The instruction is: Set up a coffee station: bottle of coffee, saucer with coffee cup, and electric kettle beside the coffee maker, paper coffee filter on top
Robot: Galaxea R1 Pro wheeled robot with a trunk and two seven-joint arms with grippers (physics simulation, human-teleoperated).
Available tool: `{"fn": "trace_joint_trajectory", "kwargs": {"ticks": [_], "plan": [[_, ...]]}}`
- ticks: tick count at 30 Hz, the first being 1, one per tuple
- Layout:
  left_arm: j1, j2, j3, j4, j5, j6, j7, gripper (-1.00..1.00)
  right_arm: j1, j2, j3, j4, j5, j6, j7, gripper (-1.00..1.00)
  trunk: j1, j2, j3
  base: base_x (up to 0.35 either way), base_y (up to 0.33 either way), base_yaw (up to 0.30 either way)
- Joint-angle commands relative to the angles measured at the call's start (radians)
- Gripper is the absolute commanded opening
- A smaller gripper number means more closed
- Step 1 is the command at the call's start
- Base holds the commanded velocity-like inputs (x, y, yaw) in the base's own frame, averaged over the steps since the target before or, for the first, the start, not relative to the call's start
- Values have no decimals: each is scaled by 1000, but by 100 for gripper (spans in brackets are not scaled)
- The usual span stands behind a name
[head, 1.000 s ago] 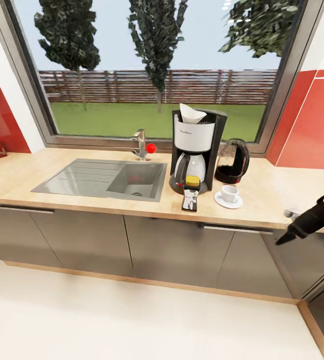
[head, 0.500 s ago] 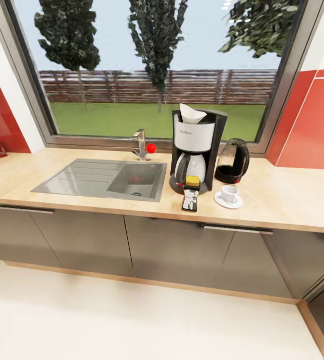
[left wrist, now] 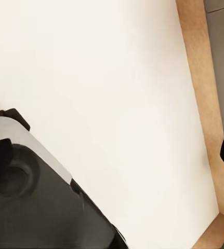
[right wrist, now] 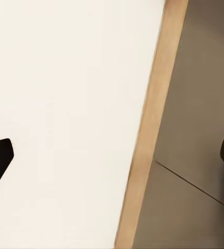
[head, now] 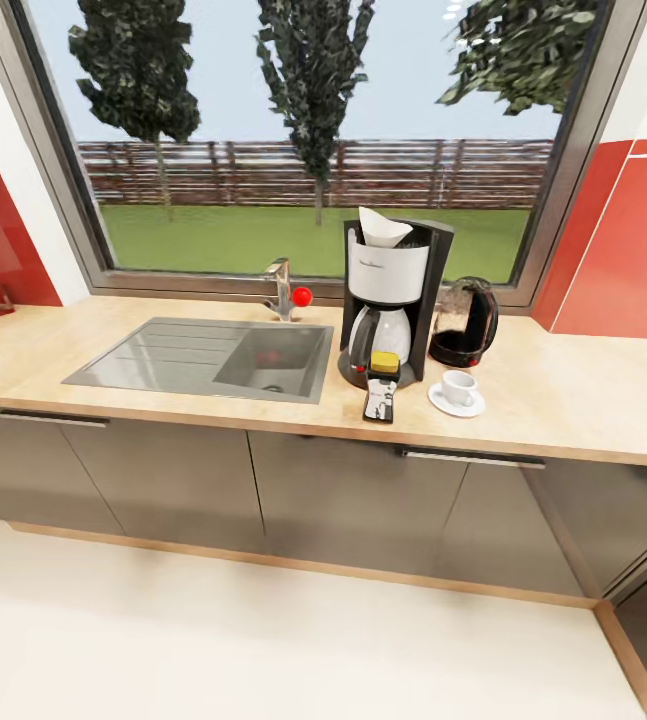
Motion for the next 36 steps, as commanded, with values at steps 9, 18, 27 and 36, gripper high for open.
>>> {"fn": "trace_joint_trajectory", "kwargs": {"ticks": [9,18,27,36], "plan": [[0,-7,-7,-1,6,-2,10,100,1,64,8,2,-4,-1,-15,100,0,0,-1,0,0,0],[0,-8,-7,-1,6,-2,10,100,1,119,9,1,-3,-3,-14,100,0,0,-1,0,0,0],[0,-7,-7,-1,6,-2,9,100,1,204,8,0,-6,-3,-14,100,0,0,-1,0,0,0],[0,-8,-7,-2,6,-2,9,100,1,212,8,1,-7,-4,-14,100,0,0,-1,0,0,0]]}}
